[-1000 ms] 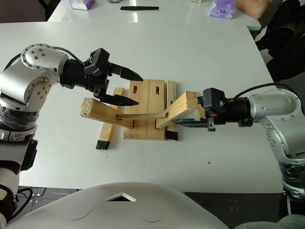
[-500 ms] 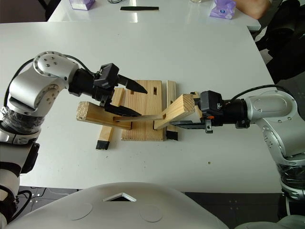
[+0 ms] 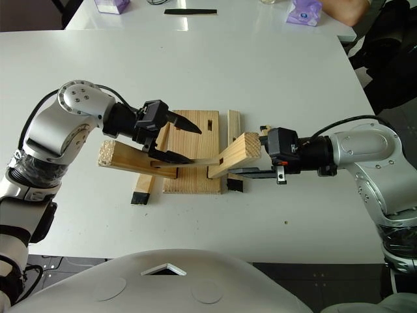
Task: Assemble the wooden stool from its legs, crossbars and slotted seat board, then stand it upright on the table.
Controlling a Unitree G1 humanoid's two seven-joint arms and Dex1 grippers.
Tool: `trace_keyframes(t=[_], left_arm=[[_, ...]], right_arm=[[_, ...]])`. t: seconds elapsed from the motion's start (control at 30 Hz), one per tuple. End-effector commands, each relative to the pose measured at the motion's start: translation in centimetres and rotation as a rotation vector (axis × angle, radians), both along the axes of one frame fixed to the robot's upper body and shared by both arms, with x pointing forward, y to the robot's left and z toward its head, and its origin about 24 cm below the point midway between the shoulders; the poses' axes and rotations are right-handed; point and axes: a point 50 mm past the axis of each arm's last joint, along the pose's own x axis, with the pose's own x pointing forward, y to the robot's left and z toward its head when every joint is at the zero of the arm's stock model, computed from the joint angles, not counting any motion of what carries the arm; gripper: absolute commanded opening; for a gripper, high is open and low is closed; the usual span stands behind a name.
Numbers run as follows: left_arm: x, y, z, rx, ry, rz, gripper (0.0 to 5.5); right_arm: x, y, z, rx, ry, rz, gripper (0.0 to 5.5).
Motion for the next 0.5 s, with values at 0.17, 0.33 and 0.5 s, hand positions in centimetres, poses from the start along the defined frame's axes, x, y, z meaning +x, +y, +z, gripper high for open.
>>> trace_keyframes(t=[0.17,0.33,0.5], left_arm=[[0.0,-0.7,-0.6,-0.028,0.053,0.054,3.54],[0.5,-1.6,0.6,-0.114,0.055,0.109,3.54],[3.4,0.9,4.3,-0.266,-0.024,0.338,3.54]], right_arm=[[0.3,1.7,-1.0,-0.056,0.038,0.075,2.03],[0.8,1.8,-1.3,-0.087,0.043,0.066,2.03],[0.8,0.8,-1.6,-0.094,0.046,0.015,2.03]])
